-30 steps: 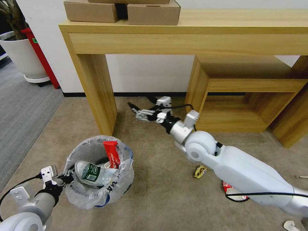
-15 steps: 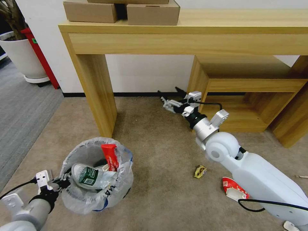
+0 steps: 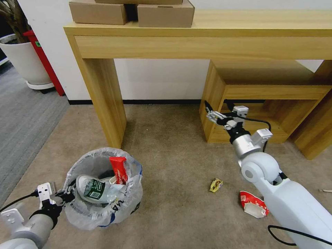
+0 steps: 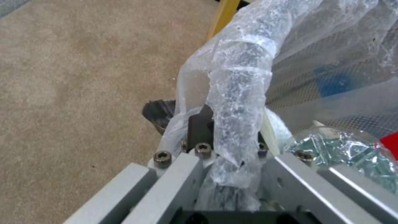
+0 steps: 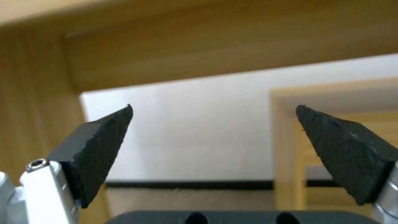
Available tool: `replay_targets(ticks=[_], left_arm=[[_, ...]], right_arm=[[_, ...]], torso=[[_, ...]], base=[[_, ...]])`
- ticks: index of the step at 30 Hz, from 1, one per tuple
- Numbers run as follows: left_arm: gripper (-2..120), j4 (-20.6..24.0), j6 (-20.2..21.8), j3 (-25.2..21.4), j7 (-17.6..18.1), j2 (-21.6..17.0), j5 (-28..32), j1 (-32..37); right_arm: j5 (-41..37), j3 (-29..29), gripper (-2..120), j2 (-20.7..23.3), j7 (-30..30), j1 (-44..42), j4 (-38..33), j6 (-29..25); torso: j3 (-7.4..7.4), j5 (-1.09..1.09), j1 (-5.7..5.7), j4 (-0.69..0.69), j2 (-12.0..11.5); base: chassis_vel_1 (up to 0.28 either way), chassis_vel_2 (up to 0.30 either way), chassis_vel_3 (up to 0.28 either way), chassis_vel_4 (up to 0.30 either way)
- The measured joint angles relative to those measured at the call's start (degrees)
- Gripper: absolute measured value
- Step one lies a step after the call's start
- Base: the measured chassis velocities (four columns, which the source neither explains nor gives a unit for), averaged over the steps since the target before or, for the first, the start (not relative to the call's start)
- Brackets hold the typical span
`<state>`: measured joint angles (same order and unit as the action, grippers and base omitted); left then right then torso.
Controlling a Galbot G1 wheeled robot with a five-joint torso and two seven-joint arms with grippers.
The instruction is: Pick up the trash bin and place the garbage on the floor into it.
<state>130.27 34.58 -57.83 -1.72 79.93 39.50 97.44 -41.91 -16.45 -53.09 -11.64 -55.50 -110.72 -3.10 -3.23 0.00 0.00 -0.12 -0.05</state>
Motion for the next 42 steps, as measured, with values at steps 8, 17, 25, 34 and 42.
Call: replay_targets(ticks=[8, 17, 25, 34, 42], left_arm=[[1, -0.35, -0.02, -0.08, -0.01, -1.08, 0.42, -0.56], [1, -1.12, -0.09, 0.79, -0.13, -1.39, 0.18, -1.04], [1, -1.57, -0.13, 0.99, -0.35, -1.93, -0.15, -0.95], [1, -1.86, -0.13, 1.21, -0.43, -1.92, -0.44, -1.06], [1, -2.25, -0.13, 1.31, -0.5, -1.73, -0.59, -1.16]], right_arm=[[6.91, -11.94, 100, -6.44, 0.64, -8.17, -3.01, -1.66], [11.22, -15.41, 100, -10.85, 1.9, -15.48, -5.08, -4.38], [12.73, -15.16, 100, -12.45, 1.97, -17.37, -5.39, -4.73], [13.61, -14.89, 100, -12.91, 1.97, -18.43, -5.25, -4.98], [14.21, -14.38, 100, -13.58, 2.0, -18.84, -4.3, -5.66]], torso=[[0.0, 0.0, 0.0, 0.0, 0.0], [0.01, -0.01, 0.0, 0.0, 0.0], [0.0, 0.0, 0.0, 0.01, 0.0], [0.0, 0.0, 0.0, 0.01, 0.0], [0.0, 0.0, 0.0, 0.01, 0.0]], base=[[0.0, 0.0, 0.0, 0.0], [0.0, 0.0, 0.0, 0.0], [0.0, 0.0, 0.0, 0.0], [0.0, 0.0, 0.0, 0.0], [-0.058, -0.051, -0.055, -0.054]])
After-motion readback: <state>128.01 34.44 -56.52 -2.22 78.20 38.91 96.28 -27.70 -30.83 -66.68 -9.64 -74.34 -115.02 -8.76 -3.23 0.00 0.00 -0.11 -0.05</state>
